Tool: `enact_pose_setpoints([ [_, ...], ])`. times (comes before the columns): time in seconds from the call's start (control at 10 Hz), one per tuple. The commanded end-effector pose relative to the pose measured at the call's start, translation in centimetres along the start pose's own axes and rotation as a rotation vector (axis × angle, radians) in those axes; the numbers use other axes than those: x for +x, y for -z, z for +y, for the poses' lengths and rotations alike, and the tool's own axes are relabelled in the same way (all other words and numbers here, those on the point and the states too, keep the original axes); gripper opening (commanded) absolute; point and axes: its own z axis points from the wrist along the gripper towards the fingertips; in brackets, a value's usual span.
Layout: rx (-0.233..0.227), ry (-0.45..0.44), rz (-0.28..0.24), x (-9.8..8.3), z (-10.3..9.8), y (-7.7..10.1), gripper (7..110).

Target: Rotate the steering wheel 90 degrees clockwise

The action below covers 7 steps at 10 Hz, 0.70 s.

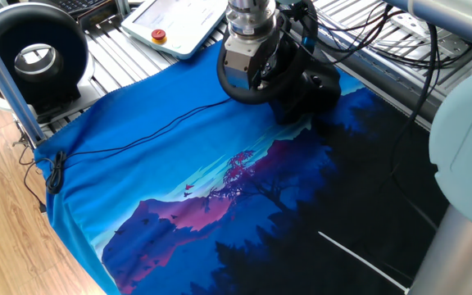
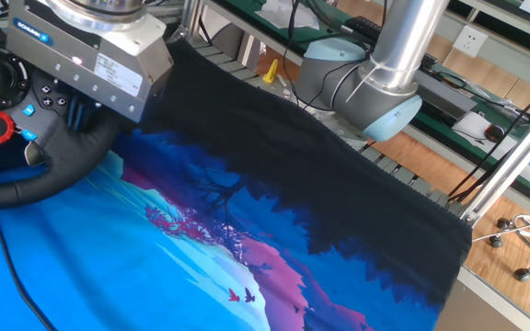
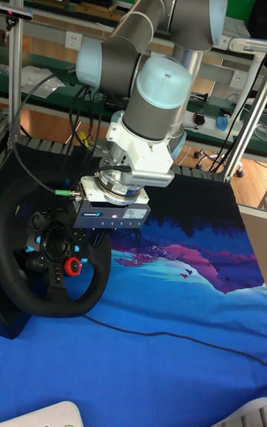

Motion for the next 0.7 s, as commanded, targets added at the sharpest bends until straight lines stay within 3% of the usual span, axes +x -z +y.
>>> enact_pose_setpoints([
  [0.0, -0.005, -0.015, -0.054, -1.4, -0.1, -0.2, 7],
  [0.4, 0.047, -0.003, -0.079, -2.0, -1.0, 0.5, 7],
  [0.5, 0.030, -0.001, -0.046, -1.1, -0.6, 0.6, 7],
  [0.6, -0.017, -0.012, 0.015, 0.4, 0.5, 0.7, 7],
])
